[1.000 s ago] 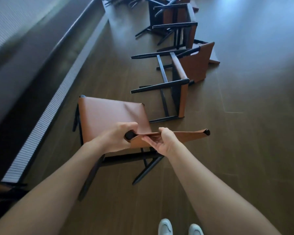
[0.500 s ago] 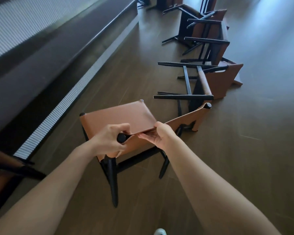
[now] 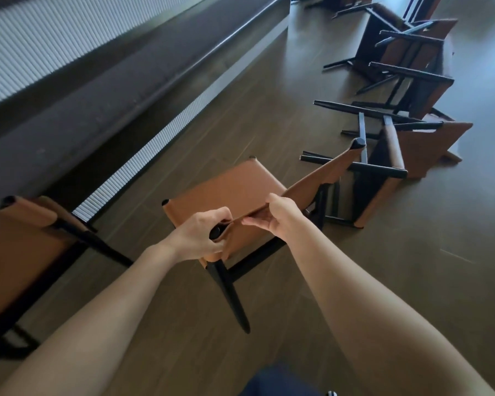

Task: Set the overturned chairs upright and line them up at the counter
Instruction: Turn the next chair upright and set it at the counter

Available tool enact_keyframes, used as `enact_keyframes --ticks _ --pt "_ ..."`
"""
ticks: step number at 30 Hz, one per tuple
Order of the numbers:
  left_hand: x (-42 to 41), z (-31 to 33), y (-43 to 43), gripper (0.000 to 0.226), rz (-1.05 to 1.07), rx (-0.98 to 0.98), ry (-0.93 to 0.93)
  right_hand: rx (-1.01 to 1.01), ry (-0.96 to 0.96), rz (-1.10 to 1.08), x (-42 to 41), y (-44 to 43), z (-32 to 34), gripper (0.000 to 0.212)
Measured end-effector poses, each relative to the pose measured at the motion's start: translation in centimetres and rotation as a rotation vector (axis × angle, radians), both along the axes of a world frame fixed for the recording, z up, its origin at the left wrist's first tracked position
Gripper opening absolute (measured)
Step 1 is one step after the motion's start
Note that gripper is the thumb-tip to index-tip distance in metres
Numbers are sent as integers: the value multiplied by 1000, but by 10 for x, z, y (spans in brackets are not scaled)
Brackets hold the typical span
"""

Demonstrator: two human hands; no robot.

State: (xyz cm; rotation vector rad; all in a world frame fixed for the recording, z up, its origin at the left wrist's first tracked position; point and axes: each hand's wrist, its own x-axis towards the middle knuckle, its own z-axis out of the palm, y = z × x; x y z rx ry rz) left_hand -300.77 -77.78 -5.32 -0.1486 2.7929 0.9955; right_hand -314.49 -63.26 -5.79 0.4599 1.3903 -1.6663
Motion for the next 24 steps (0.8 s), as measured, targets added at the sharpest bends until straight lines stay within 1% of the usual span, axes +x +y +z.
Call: enact_keyframes --ticks 3,8,13,17,21,24 --pt "11 -12 1 38 10 9 -17 16 24 42 4 -2 -6 23" --pt "31 -24 -3 43 36 40 -28 63 54 106 17 -13 -13 34" --pt "40 -27 -8 42 53 63 -37 56 45 104 25 -18 -14 23" --pt "48 -30 -12 43 27 -43 -85 52 2 98 35 -19 -18 17" --pt "66 -32 -15 35 16 -176 -79 59 -13 110 52 -24 -28 23" --pt "80 -39 -15 32 11 -235 -85 78 -29 122 65 -25 -37 29"
